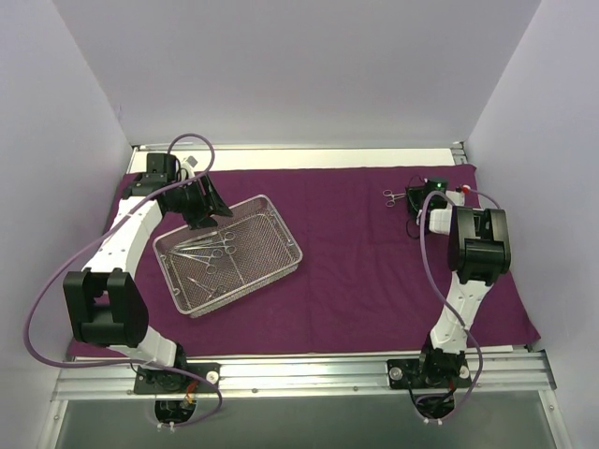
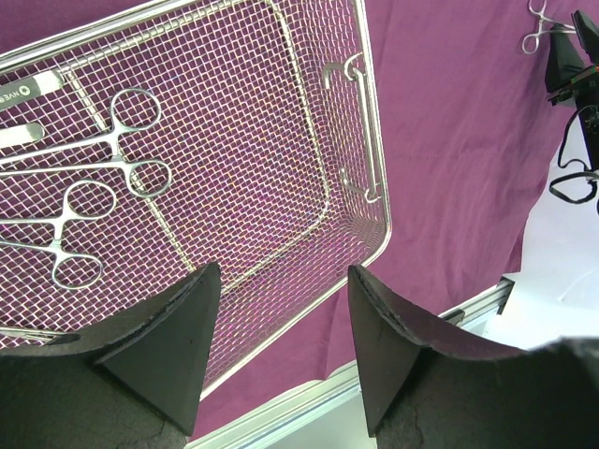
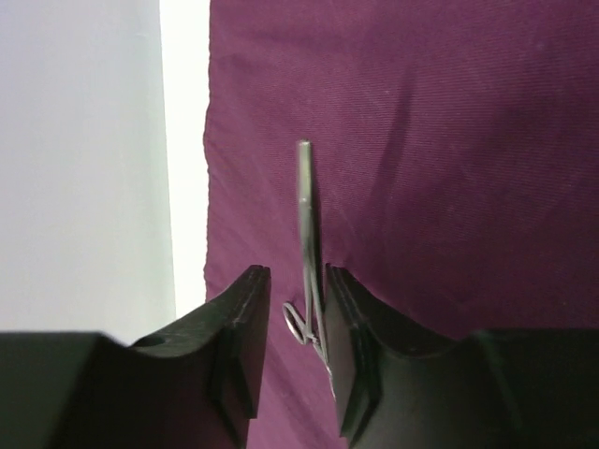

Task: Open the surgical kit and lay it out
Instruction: Place the medical item in the surgical kit.

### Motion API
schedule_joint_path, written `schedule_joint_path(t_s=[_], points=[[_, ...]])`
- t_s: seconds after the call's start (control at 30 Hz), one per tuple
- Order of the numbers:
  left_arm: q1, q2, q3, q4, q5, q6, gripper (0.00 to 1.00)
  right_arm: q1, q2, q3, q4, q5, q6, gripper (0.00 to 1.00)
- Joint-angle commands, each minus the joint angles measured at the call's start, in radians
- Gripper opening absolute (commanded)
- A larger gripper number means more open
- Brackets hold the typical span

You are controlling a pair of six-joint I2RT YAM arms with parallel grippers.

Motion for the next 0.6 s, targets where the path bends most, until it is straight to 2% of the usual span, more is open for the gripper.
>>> schedule_joint_path(t_s=[0.0,0.1,0.13,0.23,0.37,0.4,0.53,0.57], points=[[0.012,0.002,0.009,0.043,0.024,-0.004,0.65,0.007,-0.009,0.052,-0.081,0.024,-0.038,0.31],[0.012,-0.001,0.003,0.036,0.015,-0.008,0.66,0.009,-0.030,0.066,-0.152,0.024,-0.054,0.47],[0.012,-0.004,0.006,0.022,0.004,-0.008,0.67,0.010,-0.038,0.066,-0.170,0.022,-0.058,0.56],[0.017,-0.009,0.010,-0.010,-0.022,-0.010,0.70,0.009,-0.076,0.083,-0.287,0.024,-0.074,0.70],[0.021,-0.003,0.042,-0.071,-0.071,-0.019,0.72,0.007,-0.138,0.118,-0.454,0.039,-0.107,0.76],[0.021,0.000,0.046,-0.084,-0.085,-0.020,0.72,0.001,-0.164,0.132,-0.544,0.048,-0.120,0.80],[0.023,0.054,0.064,-0.165,-0.158,-0.011,0.73,-0.014,-0.196,0.262,-0.739,0.035,-0.227,0.87],[0.021,0.063,0.070,-0.180,-0.175,-0.007,0.73,-0.013,-0.198,0.296,-0.788,0.024,-0.297,0.87]])
